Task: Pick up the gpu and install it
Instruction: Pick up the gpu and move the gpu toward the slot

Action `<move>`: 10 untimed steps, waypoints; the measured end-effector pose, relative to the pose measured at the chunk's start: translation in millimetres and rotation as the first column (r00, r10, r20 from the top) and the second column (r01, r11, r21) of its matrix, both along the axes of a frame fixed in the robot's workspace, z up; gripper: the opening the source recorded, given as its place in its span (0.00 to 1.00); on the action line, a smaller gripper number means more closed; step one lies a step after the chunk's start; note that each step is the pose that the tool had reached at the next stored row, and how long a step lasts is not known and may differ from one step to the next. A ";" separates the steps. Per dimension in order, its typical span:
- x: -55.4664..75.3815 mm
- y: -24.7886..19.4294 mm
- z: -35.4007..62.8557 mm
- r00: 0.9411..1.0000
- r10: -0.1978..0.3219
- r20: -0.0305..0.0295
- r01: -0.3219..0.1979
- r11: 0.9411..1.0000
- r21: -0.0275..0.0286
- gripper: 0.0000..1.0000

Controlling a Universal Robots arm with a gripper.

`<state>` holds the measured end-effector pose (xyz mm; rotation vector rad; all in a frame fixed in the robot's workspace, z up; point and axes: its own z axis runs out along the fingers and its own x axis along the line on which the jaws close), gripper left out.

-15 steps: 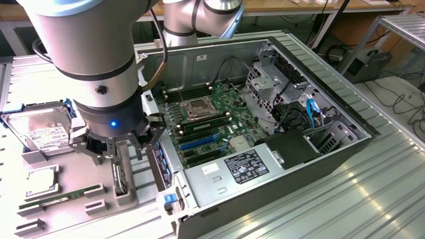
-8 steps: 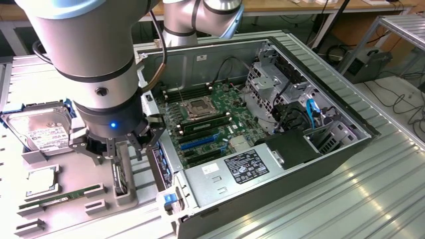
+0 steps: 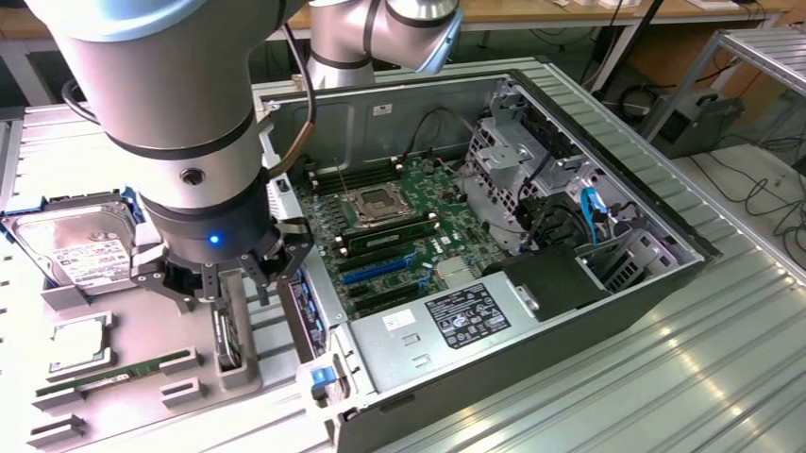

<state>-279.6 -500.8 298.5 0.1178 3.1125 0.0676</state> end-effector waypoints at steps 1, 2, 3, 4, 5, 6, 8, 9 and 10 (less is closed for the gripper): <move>0.0 0.0 -0.2 1.000 0.000 0.000 0.000 1.000 0.000 0.42; -0.1 0.0 -0.4 1.000 0.000 0.000 0.000 1.000 0.000 0.42; -0.2 0.0 -0.8 1.000 0.000 0.000 0.000 1.000 0.000 0.42; -0.3 0.0 -1.1 1.000 0.000 0.000 0.000 1.000 0.000 0.42; -0.4 0.0 -1.3 1.000 0.000 0.000 0.000 1.000 0.000 0.42; -0.5 0.0 -1.5 1.000 0.000 0.000 0.000 1.000 0.000 0.42; -0.6 0.0 -1.9 1.000 0.000 0.000 0.000 1.000 0.000 0.42; -0.6 0.0 -2.0 1.000 0.000 0.000 0.000 1.000 0.000 0.42; -0.6 0.0 -2.2 1.000 0.000 0.000 0.000 1.000 0.000 0.42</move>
